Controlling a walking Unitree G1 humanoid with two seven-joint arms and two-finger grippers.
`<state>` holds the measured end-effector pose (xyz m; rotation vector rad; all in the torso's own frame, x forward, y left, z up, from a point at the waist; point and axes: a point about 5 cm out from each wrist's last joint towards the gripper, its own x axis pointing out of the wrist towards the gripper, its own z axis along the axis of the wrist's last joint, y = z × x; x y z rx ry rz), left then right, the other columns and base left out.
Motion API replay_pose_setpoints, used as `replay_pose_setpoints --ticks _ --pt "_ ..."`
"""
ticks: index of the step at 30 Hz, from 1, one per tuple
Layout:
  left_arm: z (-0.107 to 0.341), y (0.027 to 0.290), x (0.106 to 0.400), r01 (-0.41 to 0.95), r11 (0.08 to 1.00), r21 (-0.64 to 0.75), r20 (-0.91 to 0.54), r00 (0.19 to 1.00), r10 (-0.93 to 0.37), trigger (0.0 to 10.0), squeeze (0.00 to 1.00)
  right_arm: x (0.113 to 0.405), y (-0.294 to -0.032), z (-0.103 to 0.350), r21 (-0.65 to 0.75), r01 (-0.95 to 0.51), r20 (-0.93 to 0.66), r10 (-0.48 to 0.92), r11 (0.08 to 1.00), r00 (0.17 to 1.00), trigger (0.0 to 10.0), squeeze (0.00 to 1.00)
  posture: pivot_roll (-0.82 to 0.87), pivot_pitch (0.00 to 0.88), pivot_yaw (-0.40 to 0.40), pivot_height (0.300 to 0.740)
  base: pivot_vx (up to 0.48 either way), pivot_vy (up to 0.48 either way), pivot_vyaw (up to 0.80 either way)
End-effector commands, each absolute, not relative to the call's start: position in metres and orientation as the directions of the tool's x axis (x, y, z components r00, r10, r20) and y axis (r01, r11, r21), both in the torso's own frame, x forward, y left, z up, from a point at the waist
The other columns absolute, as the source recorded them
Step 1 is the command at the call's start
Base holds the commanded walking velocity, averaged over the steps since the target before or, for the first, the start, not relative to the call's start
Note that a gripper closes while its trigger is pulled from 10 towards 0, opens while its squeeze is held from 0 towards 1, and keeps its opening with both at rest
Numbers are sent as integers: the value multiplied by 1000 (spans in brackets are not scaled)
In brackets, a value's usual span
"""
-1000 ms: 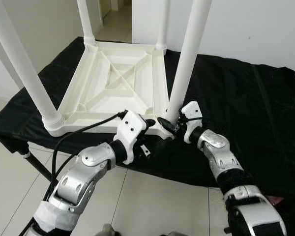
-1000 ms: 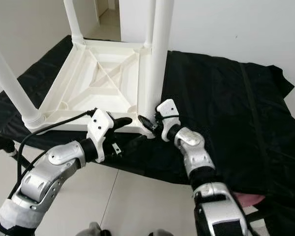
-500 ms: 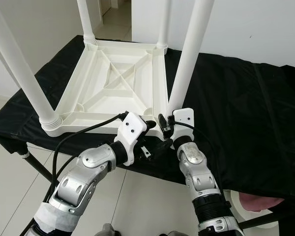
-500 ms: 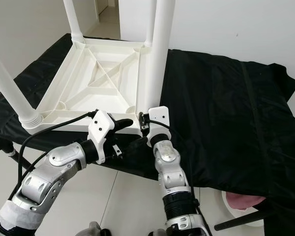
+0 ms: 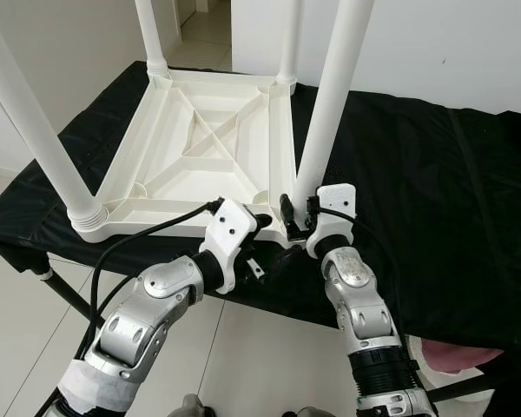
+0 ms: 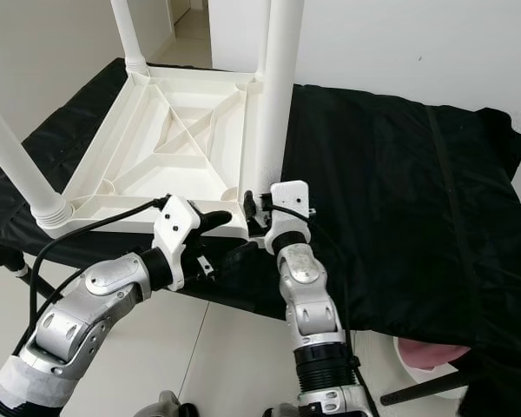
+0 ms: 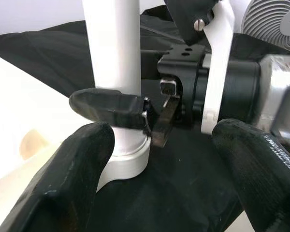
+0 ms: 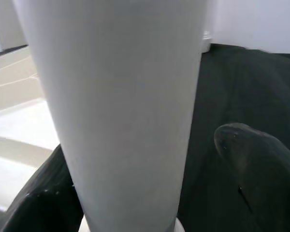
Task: Building children table
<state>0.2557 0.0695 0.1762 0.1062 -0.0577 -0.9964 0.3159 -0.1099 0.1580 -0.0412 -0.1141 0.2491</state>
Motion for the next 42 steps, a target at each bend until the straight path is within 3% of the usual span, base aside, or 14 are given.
replay_pose_setpoints --ticks 1,3,4,7,10,24,25,26,27,36,42 --pt "176 69 253 847 518 116 -6 522 -853 10000 0 319 -117 158 -37 -273 90 275 961 957 10000 459 -53 57 2 740 0 0 0" --pt "176 69 253 847 519 116 -5 523 -852 10000 0 320 -119 157 -31 -305 75 306 952 949 10000 459 -53 57 2 740 0 0 0" --pt "176 69 254 846 520 118 -4 524 -852 10000 0 322 -123 155 -38 -363 58 365 931 929 10000 0 -54 54 2 740 0 0 0" --pt "177 69 254 846 520 119 -4 525 -851 10000 0 325 -127 155 -78 -422 51 426 903 903 10000 0 -55 52 4 740 0 0 0" --pt "177 70 255 847 518 121 -5 522 -853 10000 0 333 -134 156 -183 -553 15 565 813 825 10000 0 -58 47 12 740 0 0 0" --pt "177 70 255 857 501 122 -19 506 -862 10000 0 355 -114 152 -214 -750 -84 753 626 653 10000 0 -50 32 21 740 0 0 0" --pt "177 70 254 859 498 122 -22 504 -864 10000 0 357 -110 152 -207 -767 -92 768 608 634 4941 0 -47 29 21 740 0 0 0" --pt "176 70 254 860 496 122 -24 502 -864 10000 0 358 -108 150 -213 -778 -106 777 592 620 706 0 -42 24 19 740 0 0 0" --pt "176 70 253 860 495 122 -25 501 -865 10000 0 359 -106 148 -212 -791 -121 788 574 604 0 0 -37 24 17 740 0 0 0" --pt "173 71 251 862 493 120 -37 500 -865 10000 0 361 -113 143 -211 -811 -160 799 546 580 0 0 -32 19 9 740 0 0 0" --pt "173 68 249 864 489 116 -34 496 -868 10000 0 365 -128 139 -214 -751 -173 733 624 658 0 0 -37 12 -2 740 0 0 0"
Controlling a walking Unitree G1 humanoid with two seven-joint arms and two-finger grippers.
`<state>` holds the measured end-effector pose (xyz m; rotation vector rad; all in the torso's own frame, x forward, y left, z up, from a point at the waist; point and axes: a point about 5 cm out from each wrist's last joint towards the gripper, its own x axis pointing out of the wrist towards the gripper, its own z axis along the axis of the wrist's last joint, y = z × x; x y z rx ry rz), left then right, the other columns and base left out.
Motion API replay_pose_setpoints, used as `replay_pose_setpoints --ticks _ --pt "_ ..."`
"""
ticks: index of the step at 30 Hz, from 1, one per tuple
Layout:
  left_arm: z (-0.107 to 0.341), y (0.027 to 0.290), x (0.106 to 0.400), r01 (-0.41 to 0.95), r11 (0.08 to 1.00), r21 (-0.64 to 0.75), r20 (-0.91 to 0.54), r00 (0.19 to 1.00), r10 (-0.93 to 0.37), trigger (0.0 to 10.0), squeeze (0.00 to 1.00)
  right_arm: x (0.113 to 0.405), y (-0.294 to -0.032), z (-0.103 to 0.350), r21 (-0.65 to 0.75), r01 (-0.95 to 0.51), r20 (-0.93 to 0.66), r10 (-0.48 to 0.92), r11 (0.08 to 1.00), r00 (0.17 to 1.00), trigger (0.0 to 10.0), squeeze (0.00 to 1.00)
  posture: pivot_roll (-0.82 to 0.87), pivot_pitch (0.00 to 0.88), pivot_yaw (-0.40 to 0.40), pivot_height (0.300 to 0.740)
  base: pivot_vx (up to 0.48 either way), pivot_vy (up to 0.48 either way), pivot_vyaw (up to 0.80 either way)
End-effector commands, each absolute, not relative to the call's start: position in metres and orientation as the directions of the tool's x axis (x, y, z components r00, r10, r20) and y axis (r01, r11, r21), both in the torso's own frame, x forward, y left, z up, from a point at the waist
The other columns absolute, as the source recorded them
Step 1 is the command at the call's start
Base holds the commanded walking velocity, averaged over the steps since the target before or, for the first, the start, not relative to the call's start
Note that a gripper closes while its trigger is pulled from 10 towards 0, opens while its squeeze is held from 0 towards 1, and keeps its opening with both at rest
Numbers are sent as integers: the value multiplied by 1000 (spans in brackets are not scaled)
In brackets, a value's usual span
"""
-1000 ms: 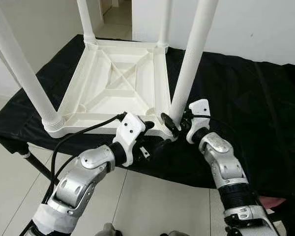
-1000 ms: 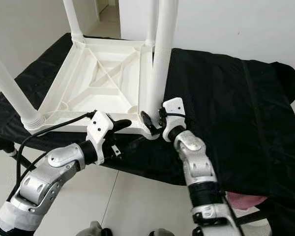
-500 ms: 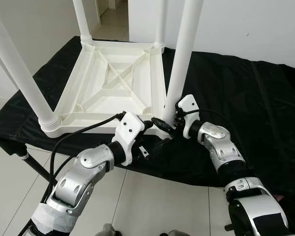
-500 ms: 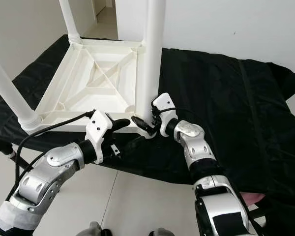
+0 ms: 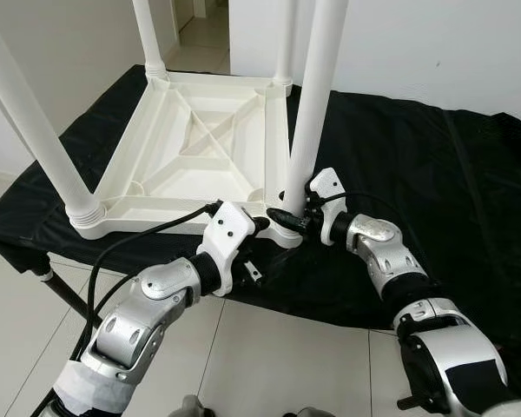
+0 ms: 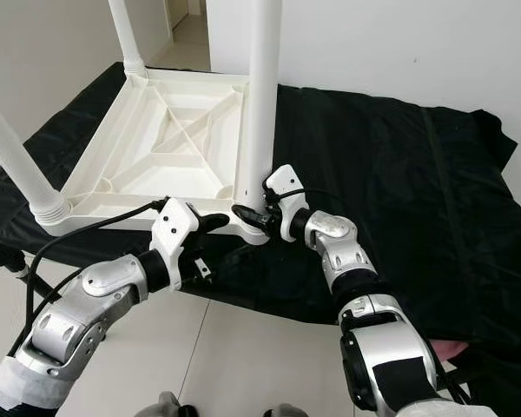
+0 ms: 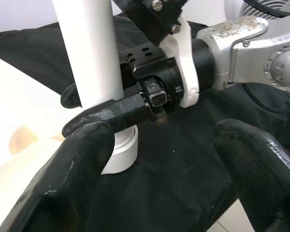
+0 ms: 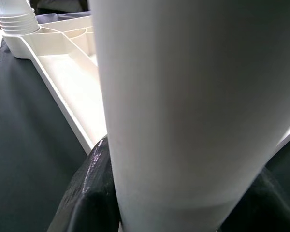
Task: Building children table
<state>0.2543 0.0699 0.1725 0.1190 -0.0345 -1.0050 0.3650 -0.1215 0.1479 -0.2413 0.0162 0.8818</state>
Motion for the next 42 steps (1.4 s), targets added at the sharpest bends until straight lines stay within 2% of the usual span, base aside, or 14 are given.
replay_pose_setpoints --ticks 1,8,12,14,17,21,24,31,32,34,35,37,38,42 --pt "173 68 249 865 489 116 -33 495 -868 10000 0 366 -130 138 -217 -737 -179 716 640 674 0 0 -37 12 -2 740 0 0 0" --pt "171 66 247 869 482 107 -34 488 -872 10000 0 360 -129 139 -195 -640 -85 638 743 766 0 0 -46 17 -8 740 0 0 0" --pt "169 65 245 872 478 104 -36 483 -875 10000 0 352 -128 137 -139 -504 -49 503 852 863 0 0 -51 22 -7 740 0 0 0" --pt "169 65 245 872 478 104 -36 483 -875 10000 0 352 -128 137 -139 -504 -49 503 852 863 0 0 -51 22 -7 740 0 0 0" --pt "169 64 244 875 473 100 -38 478 -877 10000 0 341 -125 135 -145 -330 -18 331 933 943 0 0 -57 23 -5 740 0 0 0" --pt "168 63 244 877 470 100 -37 475 -879 10000 0 328 -113 132 -127 -150 9 152 981 988 0 0 -60 24 -5 740 0 0 0" --pt "169 63 245 875 474 101 -31 479 -877 10000 0 320 -102 131 -113 -86 15 88 990 996 0 0 -60 24 -5 740 0 0 0" --pt "170 63 245 864 494 101 -14 498 -867 10000 0 311 -81 139 -25 -180 44 181 983 982 0 0 -51 23 -10 740 0 0 0" --pt "170 63 246 862 496 103 -13 500 -866 10000 0 310 -81 140 -28 -195 56 196 980 979 4118 0 -47 22 -15 740 0 0 0" --pt "171 64 246 861 498 105 -13 502 -865 10000 0 308 -80 141 -32 -199 61 201 979 978 4118 0 -47 22 -15 740 0 0 0" --pt "172 65 247 855 507 108 -9 511 -860 10000 0 306 -82 142 -33 -193 71 195 981 978 10000 0 -45 22 -16 740 0 0 0" --pt "172 65 247 853 510 109 -7 514 -858 10000 0 305 -83 143 -30 -182 72 184 983 980 10000 0 -45 22 -16 740 0 0 0" --pt "172 66 248 848 518 111 -6 521 -853 10000 0 304 -88 146 -4 -182 106 181 983 978 10000 1000 -45 22 -16 740 0 0 0" --pt "172 67 248 843 526 113 -1 529 -848 10000 0 301 -98 152 -2 -171 154 169 985 974 10000 1000 -45 28 -18 740 0 0 0"
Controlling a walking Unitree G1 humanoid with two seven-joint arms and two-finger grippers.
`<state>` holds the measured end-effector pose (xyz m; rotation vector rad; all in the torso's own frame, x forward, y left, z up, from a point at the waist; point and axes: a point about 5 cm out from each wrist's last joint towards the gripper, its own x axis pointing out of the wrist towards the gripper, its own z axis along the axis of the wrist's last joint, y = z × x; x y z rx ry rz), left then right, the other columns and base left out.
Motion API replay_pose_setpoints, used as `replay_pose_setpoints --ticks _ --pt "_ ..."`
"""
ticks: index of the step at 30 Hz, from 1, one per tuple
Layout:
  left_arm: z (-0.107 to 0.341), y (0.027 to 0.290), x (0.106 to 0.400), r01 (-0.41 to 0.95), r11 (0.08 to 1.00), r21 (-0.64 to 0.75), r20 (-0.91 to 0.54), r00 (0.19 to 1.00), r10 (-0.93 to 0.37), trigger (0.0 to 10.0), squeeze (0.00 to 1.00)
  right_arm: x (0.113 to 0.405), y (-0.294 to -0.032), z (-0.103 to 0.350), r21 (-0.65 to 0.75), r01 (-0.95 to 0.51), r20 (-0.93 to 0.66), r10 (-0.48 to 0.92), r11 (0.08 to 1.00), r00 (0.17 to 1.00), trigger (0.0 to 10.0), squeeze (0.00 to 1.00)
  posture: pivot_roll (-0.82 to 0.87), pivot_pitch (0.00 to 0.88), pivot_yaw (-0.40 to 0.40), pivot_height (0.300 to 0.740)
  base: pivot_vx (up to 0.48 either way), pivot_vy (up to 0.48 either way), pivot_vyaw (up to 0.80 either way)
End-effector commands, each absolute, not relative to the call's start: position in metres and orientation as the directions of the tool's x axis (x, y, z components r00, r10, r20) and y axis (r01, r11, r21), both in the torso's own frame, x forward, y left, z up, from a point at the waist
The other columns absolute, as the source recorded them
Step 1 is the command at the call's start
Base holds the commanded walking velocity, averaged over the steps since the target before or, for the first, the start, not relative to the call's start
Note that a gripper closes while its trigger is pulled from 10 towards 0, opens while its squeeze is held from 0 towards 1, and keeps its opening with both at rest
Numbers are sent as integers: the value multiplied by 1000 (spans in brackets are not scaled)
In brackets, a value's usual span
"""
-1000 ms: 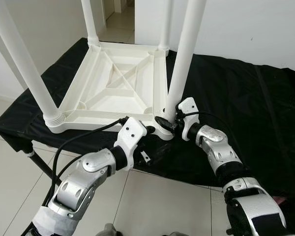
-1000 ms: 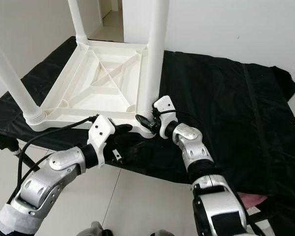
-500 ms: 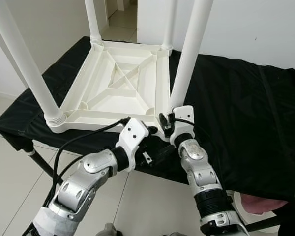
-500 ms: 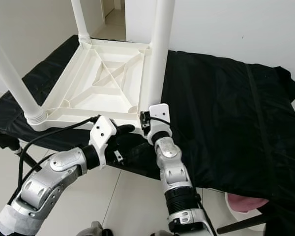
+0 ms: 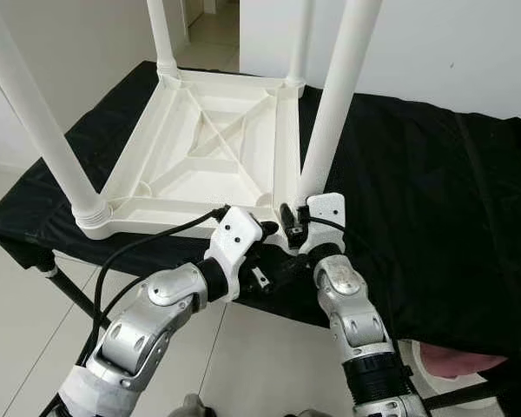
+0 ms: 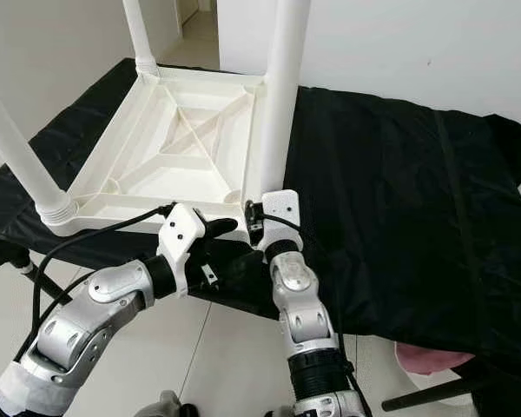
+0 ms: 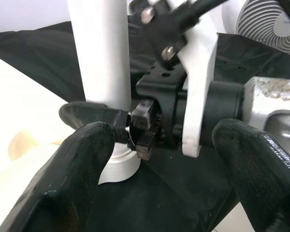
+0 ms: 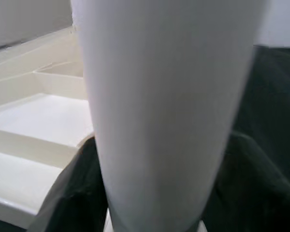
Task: Building children table
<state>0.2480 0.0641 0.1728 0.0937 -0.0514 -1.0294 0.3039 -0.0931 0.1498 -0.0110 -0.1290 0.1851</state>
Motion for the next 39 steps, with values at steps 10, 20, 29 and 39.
replay_pose_setpoints --ticks 10,20,29,39 --pt "174 70 256 814 565 135 13 569 -822 10000 0 281 -120 152 -32 -225 223 226 974 948 10000 1000 -55 64 -9 740 0 0 0" --pt "163 75 282 730 647 221 -67 673 -736 10000 0 261 -136 136 -15 -302 176 300 953 938 10000 0 -60 76 0 740 0 0 0" --pt "161 89 305 598 764 242 -91 798 -596 10000 0 260 -127 134 -25 -425 157 424 905 892 10000 0 -81 79 16 740 0 0 0" --pt "160 105 305 531 810 247 -106 846 -523 10000 0 275 -132 139 -68 -488 128 493 870 861 10000 0 -72 78 6 740 0 0 0"
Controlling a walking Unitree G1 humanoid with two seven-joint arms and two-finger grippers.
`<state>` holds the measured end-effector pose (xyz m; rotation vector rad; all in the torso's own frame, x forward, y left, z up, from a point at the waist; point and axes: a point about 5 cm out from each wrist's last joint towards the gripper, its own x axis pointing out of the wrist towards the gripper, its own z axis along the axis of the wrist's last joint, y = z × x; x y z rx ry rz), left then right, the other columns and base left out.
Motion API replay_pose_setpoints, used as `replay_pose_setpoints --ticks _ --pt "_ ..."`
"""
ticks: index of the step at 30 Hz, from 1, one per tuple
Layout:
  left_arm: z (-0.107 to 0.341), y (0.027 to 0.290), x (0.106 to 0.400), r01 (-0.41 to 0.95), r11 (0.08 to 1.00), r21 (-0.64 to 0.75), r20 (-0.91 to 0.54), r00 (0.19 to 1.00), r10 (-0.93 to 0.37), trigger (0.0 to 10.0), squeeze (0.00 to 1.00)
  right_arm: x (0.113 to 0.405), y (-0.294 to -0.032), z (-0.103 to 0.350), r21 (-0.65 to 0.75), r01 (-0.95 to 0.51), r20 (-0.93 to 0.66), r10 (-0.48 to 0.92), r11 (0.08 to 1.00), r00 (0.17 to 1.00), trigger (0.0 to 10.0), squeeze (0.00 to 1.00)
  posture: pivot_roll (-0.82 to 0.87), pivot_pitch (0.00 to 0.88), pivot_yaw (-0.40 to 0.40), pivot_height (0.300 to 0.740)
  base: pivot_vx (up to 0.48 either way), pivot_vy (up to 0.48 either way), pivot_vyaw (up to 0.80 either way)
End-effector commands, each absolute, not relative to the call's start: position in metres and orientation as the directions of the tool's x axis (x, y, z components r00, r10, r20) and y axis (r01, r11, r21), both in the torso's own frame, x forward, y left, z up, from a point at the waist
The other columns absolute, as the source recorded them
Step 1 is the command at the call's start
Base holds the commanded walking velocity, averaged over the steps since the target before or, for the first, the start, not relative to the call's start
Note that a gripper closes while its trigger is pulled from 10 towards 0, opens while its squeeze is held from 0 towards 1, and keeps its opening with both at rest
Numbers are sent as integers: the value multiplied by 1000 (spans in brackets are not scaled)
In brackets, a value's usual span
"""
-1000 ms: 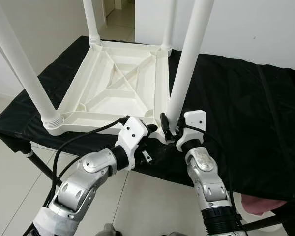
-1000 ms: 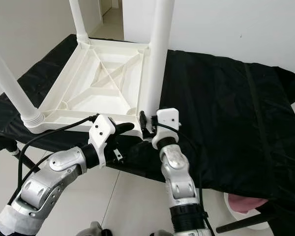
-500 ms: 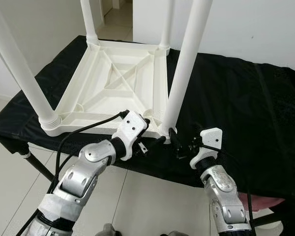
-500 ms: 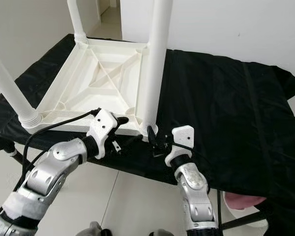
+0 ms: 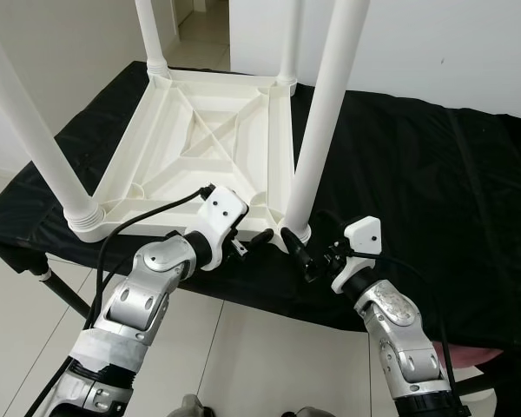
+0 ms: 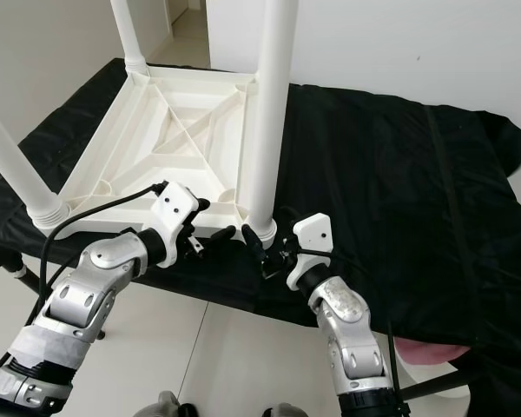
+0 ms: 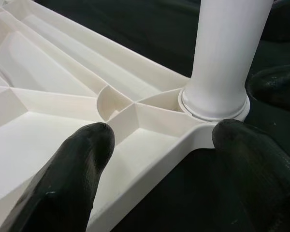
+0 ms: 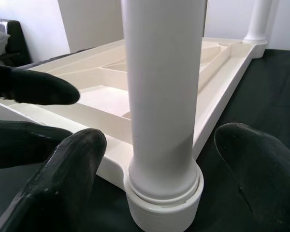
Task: Building children table
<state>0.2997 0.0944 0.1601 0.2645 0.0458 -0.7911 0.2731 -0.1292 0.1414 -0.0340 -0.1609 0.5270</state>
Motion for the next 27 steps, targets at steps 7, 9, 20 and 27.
replay_pose_setpoints --ticks 7,9,20,27 --pt "155 118 300 485 836 258 -131 874 -467 10000 0 294 -127 140 -81 -434 132 441 897 888 10000 0 -64 77 -3 740 0 0 0" --pt "155 122 300 455 854 253 -127 890 -437 10000 0 300 -124 140 -67 -424 138 430 903 892 10000 0 -58 81 -6 740 0 0 0" --pt "159 143 312 204 954 219 -116 976 -182 10000 0 323 -105 150 -20 -396 177 393 918 902 10000 0 -46 86 -15 740 0 0 0" --pt "154 136 313 189 964 186 -143 976 -164 10000 0 334 -104 151 -15 -237 189 235 971 953 10000 0 -53 88 -13 740 0 0 0"
